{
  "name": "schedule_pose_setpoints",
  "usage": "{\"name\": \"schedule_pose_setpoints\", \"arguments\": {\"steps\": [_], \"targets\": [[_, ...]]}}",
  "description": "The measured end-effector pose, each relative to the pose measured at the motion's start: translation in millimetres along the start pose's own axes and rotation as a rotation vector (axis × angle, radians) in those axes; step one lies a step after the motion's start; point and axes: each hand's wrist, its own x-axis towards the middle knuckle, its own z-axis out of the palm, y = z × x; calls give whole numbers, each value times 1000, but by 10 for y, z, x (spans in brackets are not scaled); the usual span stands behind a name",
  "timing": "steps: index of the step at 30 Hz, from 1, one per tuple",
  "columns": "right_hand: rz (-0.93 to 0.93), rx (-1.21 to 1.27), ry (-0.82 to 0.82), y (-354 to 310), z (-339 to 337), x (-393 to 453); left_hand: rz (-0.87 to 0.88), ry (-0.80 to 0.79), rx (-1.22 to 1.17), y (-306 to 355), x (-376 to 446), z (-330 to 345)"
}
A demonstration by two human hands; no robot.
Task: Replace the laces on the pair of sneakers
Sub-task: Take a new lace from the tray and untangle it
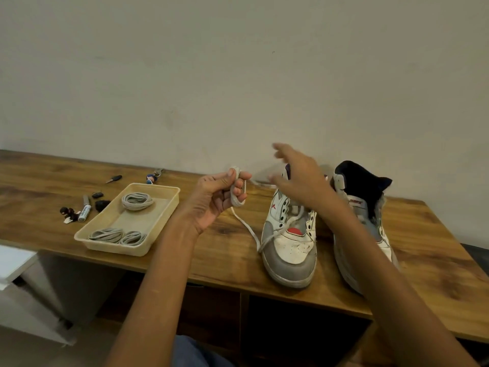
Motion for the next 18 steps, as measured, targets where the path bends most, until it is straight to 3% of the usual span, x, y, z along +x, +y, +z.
{"name": "schedule_pose_setpoints", "arguments": {"steps": [2,8,14,18], "targets": [[-168,135,-108,-174,182,-27,-22,-29,38,-9,-13,-9],[-362,108,-81,-143,320,15,-68,-56,102,24,-57,-11],[-427,-20,249,-28,142,60,-167,-24,218,30,-47,25],[-496,-59,331,-53,160,45,-192,-91,247,47,-69,65]]}}
